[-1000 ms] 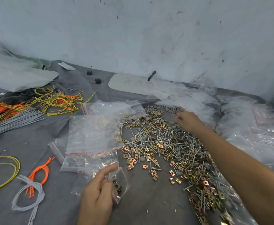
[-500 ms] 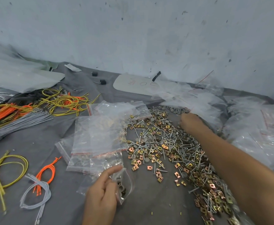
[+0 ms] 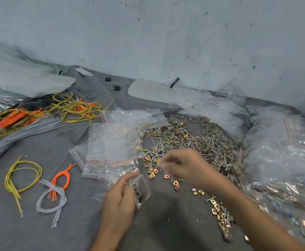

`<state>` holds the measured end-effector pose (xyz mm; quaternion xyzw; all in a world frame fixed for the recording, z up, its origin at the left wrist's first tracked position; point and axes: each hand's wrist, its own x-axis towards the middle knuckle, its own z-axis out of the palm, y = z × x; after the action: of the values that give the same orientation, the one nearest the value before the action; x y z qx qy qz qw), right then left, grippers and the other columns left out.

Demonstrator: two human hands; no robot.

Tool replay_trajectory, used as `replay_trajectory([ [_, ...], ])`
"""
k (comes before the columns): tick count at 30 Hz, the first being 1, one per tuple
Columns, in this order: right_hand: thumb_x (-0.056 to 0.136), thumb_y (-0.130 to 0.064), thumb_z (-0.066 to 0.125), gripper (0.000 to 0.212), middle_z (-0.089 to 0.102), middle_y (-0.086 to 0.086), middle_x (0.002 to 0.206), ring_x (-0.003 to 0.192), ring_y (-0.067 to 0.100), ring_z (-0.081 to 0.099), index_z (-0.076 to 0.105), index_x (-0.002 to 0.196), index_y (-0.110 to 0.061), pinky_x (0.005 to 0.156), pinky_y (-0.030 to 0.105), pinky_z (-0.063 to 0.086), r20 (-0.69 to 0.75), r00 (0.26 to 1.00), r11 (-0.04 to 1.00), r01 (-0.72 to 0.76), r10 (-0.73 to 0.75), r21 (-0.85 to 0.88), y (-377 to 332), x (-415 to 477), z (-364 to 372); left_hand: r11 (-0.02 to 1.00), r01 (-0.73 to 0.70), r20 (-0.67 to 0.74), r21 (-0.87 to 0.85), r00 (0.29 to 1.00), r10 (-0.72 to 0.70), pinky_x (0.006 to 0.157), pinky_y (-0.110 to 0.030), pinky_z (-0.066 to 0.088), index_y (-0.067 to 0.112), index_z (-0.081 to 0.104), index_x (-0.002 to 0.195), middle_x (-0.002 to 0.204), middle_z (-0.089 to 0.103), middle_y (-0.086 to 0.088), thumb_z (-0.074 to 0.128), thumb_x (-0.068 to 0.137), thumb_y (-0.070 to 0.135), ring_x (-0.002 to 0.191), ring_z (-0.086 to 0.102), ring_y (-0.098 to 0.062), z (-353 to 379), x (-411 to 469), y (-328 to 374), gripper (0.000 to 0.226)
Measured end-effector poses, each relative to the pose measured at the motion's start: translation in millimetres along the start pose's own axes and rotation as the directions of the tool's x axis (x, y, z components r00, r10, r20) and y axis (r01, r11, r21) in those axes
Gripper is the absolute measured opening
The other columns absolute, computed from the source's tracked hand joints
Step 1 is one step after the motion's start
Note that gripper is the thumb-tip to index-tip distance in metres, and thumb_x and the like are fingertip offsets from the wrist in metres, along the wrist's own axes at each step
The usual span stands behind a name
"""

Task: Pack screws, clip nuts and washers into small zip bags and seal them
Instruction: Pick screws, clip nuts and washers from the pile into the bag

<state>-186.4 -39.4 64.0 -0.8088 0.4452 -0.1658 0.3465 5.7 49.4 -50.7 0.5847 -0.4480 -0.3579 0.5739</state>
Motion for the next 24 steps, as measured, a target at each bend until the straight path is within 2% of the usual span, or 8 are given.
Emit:
replay_trajectory([
  [2,0.097,-0.025,0.066,0.01,0.074,-0.007,0.091,0.079,0.001,0.064,0.076,0.099,-0.023,0.073,0.016,0.047,0.069,0.992,0.986,0.113,-0.105,-0.123,-19,-9,33,1.0,-0.003,-0.005,-0.01,1.0,0.002,0.051,-0.026,0.037,0.041,0.068,0.112,0.053,0.058,-0.006,0.042,0.082,0.026,0.048,0.048,-0.016,0,1,0,0.043],
  [5,0.099,-0.022,0.054,0.018,0.067,0.001,0.101,0.099,0.02,0.059,0.071,0.101,-0.019,0.087,0.036,0.042,0.089,0.98,0.898,0.2,-0.179,-0.393,-33,-6,65,1.0,0.006,-0.004,-0.018,1.0,-0.006,0.051,-0.027,0.042,0.034,0.07,0.112,0.058,0.063,-0.005,0.043,0.083,0.024,0.052,0.053,-0.015,-2,0,2,0.042],
  [10,0.096,-0.019,0.05,0.02,0.062,0.004,0.097,0.094,0.03,0.061,0.069,0.1,-0.019,0.078,0.04,0.045,-0.009,0.976,0.853,0.187,-0.219,-0.488,-43,-7,79,0.989,-0.083,0.006,0.12,0.997,0.083,0.084,-0.028,0.053,0.031,0.07,0.113,0.098,0.074,0.016,0.043,0.085,0.026,0.095,0.068,-0.005,-9,-6,12,0.04],
  [12,0.097,-0.021,0.051,0.018,0.066,0.002,0.097,0.093,0.027,0.062,0.069,0.1,-0.019,0.079,0.039,0.046,-0.034,0.972,0.886,0.196,-0.231,-0.419,-46,-11,80,0.977,-0.111,0.038,0.183,0.994,0.106,0.079,-0.027,0.052,0.041,0.064,0.117,0.09,0.073,0.018,0.04,0.082,0.034,0.087,0.067,-0.001,-14,-8,19,0.042],
  [15,0.096,-0.025,0.062,0.011,0.068,-0.008,0.1,0.086,0.009,0.062,0.071,0.102,-0.025,0.082,0.027,0.048,-0.183,0.97,0.97,0.118,-0.158,-0.212,-45,-19,72,0.961,-0.145,0.132,0.234,0.984,0.117,0.059,-0.024,0.045,0.052,0.049,0.118,0.06,0.064,0.004,0.041,0.081,0.037,0.057,0.058,-0.006,-26,-8,34,0.041],
  [18,0.093,-0.031,0.07,0.031,0.058,-0.012,0.112,0.08,-0.002,0.057,0.065,0.123,-0.034,0.076,0.012,0.045,-0.162,0.981,0.992,0.089,-0.102,-0.089,-43,-28,58,0.948,-0.183,0.256,0.26,0.96,0.115,0.052,-0.028,0.04,0.049,0.049,0.116,0.051,0.055,0.003,0.045,0.082,0.03,0.048,0.046,-0.008,-36,-7,57,0.039],
  [21,0.096,-0.033,0.067,0.019,0.068,0.0,0.082,0.062,0.008,0.06,0.07,0.115,-0.03,0.061,0.029,0.052,-0.078,0.991,0.994,0.101,-0.105,-0.049,-48,-34,55,0.927,-0.243,0.349,0.285,0.927,0.136,0.05,-0.026,0.038,0.047,0.052,0.112,0.049,0.05,0.004,0.044,0.075,0.027,0.047,0.042,-0.008,-43,-9,82,0.042],
  [24,0.097,-0.015,0.063,0.015,0.063,-0.001,0.059,0.053,0.017,0.06,0.075,0.099,-0.023,0.048,0.033,0.052,-0.158,0.987,0.96,0.027,0.018,0.279,-55,-38,55,0.918,-0.291,0.335,0.268,0.922,0.194,0.054,-0.024,0.04,0.047,0.052,0.109,0.056,0.053,0.005,0.05,0.079,0.035,0.051,0.046,-0.005,-52,-20,99,0.033],
])
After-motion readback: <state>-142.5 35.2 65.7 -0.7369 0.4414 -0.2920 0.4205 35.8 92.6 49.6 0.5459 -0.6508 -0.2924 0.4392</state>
